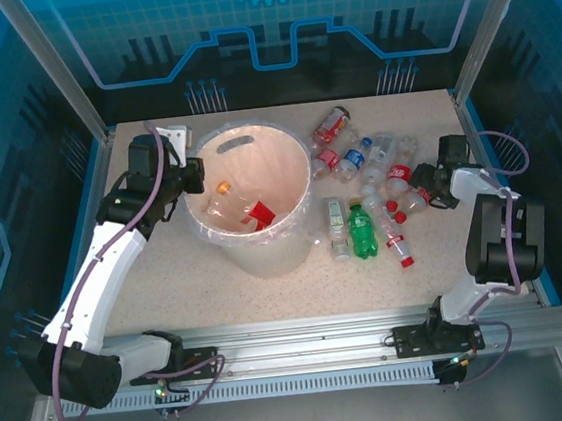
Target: Put the plastic bottles in the bin
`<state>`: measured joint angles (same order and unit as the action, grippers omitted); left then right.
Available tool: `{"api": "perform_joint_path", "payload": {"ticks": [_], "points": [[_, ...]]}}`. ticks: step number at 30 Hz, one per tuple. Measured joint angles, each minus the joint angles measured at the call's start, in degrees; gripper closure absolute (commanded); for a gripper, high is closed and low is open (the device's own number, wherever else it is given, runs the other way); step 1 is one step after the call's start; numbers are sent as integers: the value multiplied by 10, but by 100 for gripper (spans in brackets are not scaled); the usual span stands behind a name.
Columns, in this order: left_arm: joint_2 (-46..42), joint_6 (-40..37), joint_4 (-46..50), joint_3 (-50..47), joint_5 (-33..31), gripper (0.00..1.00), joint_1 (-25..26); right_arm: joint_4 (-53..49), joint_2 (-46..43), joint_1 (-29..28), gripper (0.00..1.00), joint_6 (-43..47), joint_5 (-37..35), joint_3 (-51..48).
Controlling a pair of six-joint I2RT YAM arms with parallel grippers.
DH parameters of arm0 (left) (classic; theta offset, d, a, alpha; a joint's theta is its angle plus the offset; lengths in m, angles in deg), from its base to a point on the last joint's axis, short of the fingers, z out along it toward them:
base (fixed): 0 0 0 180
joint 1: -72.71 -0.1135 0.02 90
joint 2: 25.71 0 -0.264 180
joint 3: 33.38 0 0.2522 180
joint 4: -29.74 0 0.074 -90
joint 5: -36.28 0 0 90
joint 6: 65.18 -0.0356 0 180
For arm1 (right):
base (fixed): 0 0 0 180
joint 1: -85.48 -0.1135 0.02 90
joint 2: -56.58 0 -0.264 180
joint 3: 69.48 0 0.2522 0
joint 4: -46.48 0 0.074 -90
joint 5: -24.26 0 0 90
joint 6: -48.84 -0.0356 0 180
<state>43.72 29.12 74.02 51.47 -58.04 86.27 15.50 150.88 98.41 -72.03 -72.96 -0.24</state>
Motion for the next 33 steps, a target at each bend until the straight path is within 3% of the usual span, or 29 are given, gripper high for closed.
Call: {"api": "perform_joint_path", "payload": {"ticks": [24,28,33], "points": [[3,0,-5,0,0,100,0,45,35,38,33,-8,63,-5],[3,0,-5,0,0,100,0,31,18,38,47,8,63,-10],[3,0,-5,0,0,100,0,5,-49,45,45,17,62,-13]]}}
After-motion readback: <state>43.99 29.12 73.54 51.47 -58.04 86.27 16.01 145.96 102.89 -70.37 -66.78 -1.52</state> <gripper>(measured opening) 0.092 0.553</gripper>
